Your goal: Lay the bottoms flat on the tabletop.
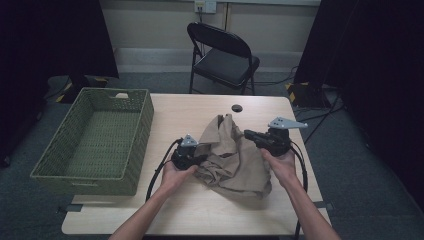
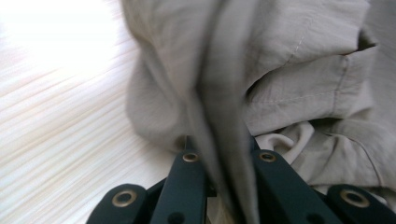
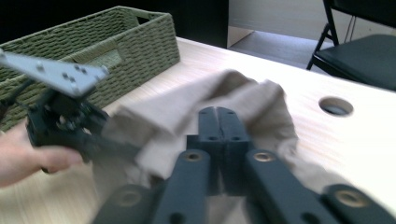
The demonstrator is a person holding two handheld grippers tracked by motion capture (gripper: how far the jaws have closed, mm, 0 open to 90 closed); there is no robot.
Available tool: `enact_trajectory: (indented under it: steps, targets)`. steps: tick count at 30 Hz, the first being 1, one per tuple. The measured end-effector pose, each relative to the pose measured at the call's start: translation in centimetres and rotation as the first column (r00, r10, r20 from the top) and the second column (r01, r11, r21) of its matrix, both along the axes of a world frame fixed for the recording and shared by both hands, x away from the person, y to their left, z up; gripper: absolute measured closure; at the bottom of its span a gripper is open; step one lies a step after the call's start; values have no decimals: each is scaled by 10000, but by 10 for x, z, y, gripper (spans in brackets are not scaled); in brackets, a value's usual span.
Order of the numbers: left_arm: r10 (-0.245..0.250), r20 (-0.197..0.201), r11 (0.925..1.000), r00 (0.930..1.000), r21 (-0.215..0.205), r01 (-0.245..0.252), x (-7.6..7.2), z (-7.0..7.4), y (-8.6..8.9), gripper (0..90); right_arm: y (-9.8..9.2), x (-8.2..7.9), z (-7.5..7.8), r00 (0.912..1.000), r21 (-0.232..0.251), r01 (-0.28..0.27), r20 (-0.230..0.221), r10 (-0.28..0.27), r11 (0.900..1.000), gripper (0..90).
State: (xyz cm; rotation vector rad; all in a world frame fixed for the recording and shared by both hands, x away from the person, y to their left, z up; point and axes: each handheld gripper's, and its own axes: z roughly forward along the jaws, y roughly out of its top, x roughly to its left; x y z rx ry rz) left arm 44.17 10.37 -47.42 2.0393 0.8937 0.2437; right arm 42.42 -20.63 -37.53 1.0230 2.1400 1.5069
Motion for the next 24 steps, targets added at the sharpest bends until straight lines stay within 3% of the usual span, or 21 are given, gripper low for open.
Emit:
enact_trajectory:
  steps: [1, 4, 10, 12, 15, 19, 21, 23, 24]
  targets:
    - [24, -10, 10000, 10000, 10, -24, 0, 0, 2, 872, -6, -1, -6, 9999, 125, 75, -139, -73, 9999, 717]
    - [194, 77, 9998, 9998, 82, -195, 0, 4, 12, 857, -22, -8, -20, 9973, -35, 731, -114, -731, 9973, 571]
    - [477, 355, 9986, 9982, 230, -486, -3, 13, 26, 820, -59, -24, -39, 9858, -445, 1562, -549, -1585, 9867, 425]
    - [691, 573, 9972, 9960, 255, -706, -4, 18, 30, 765, -70, -29, -46, 9813, -554, 1760, -691, -1797, 9828, 382]
    - [740, 746, 9971, 9945, 125, -751, -3, 25, 32, 614, -79, -33, -63, 9766, -451, 1578, -1410, -1627, 9864, 316]
    - [937, 1056, 9934, 9900, -764, -859, -4, 36, 30, 511, -67, -29, -82, 9732, -727, 1041, -1981, -1166, 9919, 275]
    - [710, 1222, 9958, 9900, -668, -632, -7, 41, 24, 489, -56, -23, -88, 9689, -752, 935, -2224, -1081, 9928, 266]
    - [462, 1267, 9951, 9909, -924, -346, -11, 44, 18, 475, -45, -17, -94, 9688, -1201, 861, -2214, -1112, 9890, 302]
    - [284, 1370, 9961, 9902, -862, -167, -14, 46, 15, 475, -39, -14, -96, 9677, -1463, 876, -2223, -1190, 9854, 317]
